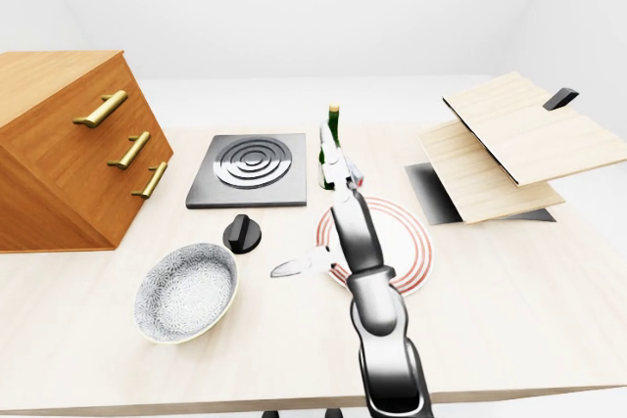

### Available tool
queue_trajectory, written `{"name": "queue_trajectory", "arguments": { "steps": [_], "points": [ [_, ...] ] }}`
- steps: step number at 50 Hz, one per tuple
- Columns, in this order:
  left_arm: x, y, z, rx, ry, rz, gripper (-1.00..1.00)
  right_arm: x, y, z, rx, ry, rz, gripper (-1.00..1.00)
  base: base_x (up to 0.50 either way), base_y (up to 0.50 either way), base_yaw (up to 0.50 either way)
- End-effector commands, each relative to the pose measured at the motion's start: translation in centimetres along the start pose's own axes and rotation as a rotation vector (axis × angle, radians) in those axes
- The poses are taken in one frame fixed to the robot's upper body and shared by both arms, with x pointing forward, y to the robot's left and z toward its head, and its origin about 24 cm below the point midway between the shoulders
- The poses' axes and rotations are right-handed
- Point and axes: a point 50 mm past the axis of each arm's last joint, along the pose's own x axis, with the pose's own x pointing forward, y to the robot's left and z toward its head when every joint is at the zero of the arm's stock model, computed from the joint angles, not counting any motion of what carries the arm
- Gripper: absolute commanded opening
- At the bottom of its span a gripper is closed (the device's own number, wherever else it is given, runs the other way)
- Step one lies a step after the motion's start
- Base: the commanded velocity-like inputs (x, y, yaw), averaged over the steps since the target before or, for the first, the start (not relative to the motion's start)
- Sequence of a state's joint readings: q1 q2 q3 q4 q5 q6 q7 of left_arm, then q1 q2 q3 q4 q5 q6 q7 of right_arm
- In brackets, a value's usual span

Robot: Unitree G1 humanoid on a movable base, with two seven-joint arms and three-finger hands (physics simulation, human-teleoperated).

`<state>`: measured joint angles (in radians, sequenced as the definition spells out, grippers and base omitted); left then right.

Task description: Pick up the akita bowl and put it on the plate.

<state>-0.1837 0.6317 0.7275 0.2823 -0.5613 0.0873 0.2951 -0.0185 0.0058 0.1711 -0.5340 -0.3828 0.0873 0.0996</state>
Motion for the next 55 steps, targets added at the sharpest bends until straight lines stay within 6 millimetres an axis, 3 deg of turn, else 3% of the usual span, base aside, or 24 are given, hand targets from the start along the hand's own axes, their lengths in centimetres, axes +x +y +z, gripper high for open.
{"name": "queue_trajectory", "arguments": {
  "steps": [1,15,47,55],
  "points": [
    [0.0,0.0,0.0,0.000,-0.001,0.001,1.00,0.0,0.8,0.6,-0.078,-0.018,0.046,1.00,0.00,0.00,0.00],
    [0.0,0.0,-0.1,0.001,0.003,0.000,1.00,-0.1,1.9,0.5,-0.131,-0.004,0.106,1.00,0.00,0.00,0.00],
    [0.1,0.0,-0.2,0.003,0.009,0.000,1.00,-0.3,4.1,3.1,-0.343,-0.079,0.236,1.00,0.00,0.00,0.00],
    [0.0,0.0,-0.1,0.002,0.004,0.000,1.00,-0.4,4.7,3.0,-0.370,-0.064,0.261,1.00,0.00,0.00,0.00]
  ]
}}
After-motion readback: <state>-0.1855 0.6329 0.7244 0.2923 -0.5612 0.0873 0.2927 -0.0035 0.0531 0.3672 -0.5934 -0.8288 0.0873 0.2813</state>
